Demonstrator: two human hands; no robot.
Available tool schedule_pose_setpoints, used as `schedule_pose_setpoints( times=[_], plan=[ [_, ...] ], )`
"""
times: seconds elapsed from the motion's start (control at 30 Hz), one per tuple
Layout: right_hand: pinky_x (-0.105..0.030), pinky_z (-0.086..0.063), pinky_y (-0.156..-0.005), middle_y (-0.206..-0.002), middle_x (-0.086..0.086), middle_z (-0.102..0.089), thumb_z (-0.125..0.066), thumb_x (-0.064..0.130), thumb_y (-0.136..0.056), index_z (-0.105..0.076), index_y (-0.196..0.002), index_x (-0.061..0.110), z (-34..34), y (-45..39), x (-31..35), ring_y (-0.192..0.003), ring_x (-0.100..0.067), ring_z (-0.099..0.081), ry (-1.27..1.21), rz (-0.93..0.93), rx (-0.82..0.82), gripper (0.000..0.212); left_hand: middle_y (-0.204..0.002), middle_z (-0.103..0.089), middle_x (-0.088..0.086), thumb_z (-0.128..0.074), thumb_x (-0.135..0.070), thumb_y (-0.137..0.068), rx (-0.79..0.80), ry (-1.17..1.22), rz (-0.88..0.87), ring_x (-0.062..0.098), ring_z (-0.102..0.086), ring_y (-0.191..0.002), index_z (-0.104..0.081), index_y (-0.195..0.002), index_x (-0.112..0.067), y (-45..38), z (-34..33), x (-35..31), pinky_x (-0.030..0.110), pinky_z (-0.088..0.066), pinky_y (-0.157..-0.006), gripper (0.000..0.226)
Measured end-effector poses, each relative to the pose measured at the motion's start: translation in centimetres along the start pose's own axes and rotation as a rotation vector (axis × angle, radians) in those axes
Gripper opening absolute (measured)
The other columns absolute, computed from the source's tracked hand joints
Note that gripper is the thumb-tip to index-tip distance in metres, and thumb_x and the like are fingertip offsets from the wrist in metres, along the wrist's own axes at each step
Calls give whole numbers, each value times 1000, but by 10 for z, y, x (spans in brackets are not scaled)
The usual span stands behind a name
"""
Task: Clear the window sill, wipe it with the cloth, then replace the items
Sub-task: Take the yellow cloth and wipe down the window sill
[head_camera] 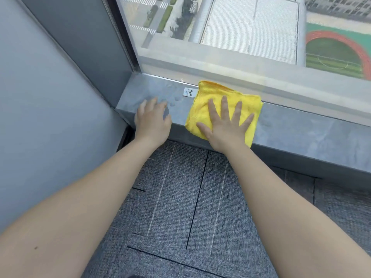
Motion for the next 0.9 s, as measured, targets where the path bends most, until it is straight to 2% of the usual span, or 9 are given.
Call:
schedule_pose_setpoints(
  times=[0.2,0.27,0.37,0.47,0.53,0.73,0.9],
  plan=[
    [-57,8,-114,-159,-7,15,-20,50,-95,7,-149,17,7,-19,21,-145,-34,15,-69,-98,-92,69,-154,-22,15,-36,-13,-93,16,5,-64,26,-16,-143,-33,-137,-5,1,6,13,32,-6,-116,45],
    [-52,7,-116,-159,-7,13,-19,45,-97,5,-149,16,8,-22,41,-146,-33,13,-48,-28,-112,64,-154,-20,16,-37,-14,-93,22,-28,-74,27,-15,-143,-32,-138,-4,1,8,17,31,-6,-116,46],
    [-44,6,-118,-160,-2,8,-18,39,-99,0,-149,21,5,-18,69,-148,-26,10,12,185,-127,56,-155,-18,17,-37,-16,-94,14,-61,-64,29,-14,-143,-31,-138,-4,2,11,25,34,-6,-116,47],
    [-39,5,-119,-160,1,6,-18,36,-100,-2,-149,23,4,-9,68,-148,-22,8,64,291,-115,54,-155,-15,18,-37,-18,-94,11,-73,-39,30,-13,-143,-29,-139,-5,7,10,33,34,-6,-117,48],
    [-42,5,-118,-160,1,7,-18,38,-99,-1,-149,23,3,-8,55,-148,-23,9,69,238,-110,55,-155,-13,18,-38,-18,-94,15,-63,-7,30,-11,-144,-25,-141,-5,9,8,38,35,-6,-117,51],
    [-66,11,-108,-158,-3,19,-22,58,-92,8,-148,27,1,-18,48,-143,-38,20,-34,-35,-80,71,-154,-16,21,-37,-15,-93,-16,-64,30,31,-13,-143,-21,-140,2,10,13,55,35,-6,-118,52],
    [-68,11,-106,-158,-11,19,-23,63,-89,10,-148,25,3,-31,67,-142,-42,20,-73,-117,-81,78,-155,-12,18,-35,-14,-94,10,-84,31,30,-9,-144,-19,-141,0,9,15,68,34,-5,-119,52]
  ],
)
Point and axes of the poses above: each hand's wrist, its own y-axis away from the middle knuckle, its own z-axis out of the back of the hand, x = y × z, the point moved 10 cm from there along -y, towards the middle knuckle
